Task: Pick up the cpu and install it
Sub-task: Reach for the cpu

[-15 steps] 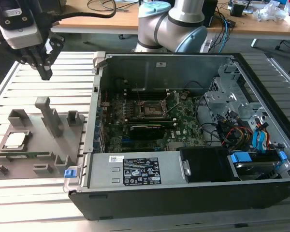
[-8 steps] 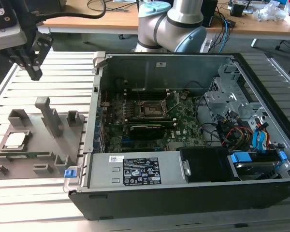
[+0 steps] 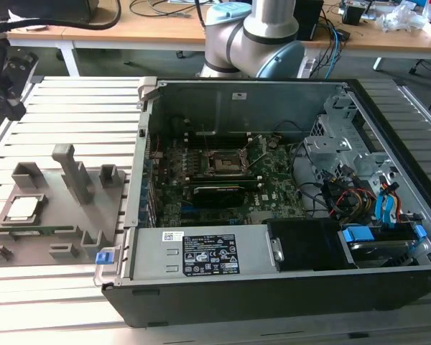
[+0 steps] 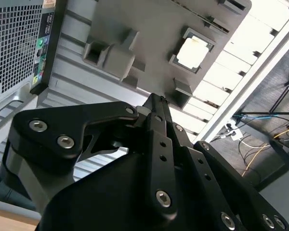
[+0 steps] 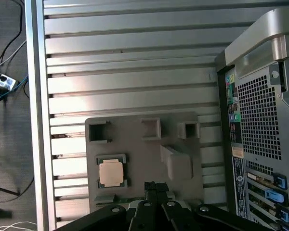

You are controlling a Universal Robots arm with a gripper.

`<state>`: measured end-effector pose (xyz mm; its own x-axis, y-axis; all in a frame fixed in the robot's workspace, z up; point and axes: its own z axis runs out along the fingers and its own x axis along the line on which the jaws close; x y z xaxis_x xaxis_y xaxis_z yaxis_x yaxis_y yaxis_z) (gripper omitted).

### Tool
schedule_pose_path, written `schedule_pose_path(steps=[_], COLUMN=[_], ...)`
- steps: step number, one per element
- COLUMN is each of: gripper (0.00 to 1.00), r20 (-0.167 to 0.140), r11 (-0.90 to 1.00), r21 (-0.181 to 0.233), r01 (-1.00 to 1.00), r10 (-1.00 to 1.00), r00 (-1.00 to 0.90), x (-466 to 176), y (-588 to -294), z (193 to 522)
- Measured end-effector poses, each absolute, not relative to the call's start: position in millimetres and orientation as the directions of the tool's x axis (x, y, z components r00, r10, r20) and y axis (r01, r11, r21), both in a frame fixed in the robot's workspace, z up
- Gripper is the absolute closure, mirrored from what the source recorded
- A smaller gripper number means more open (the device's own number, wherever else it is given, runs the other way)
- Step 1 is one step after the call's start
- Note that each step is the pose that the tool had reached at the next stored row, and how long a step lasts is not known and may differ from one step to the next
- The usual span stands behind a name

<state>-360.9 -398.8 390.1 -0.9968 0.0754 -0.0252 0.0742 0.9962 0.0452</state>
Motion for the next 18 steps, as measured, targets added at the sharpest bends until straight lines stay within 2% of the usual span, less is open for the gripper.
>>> schedule_pose_path(steps=[9,16,18], gripper=[0.89,0.89,0.89], r20=[-0.025,-0.025,-0.027], r11=[0.996,0.996,0.997], r21=[0.045,0.044,0.018], r01=[0.074,0.074,0.074], r10=[0.075,0.075,0.075], r00=[-0.997,-0.997,-0.997], x=[-407,-408,-409], y=[-399,-399,-399], z=[389,376,372])
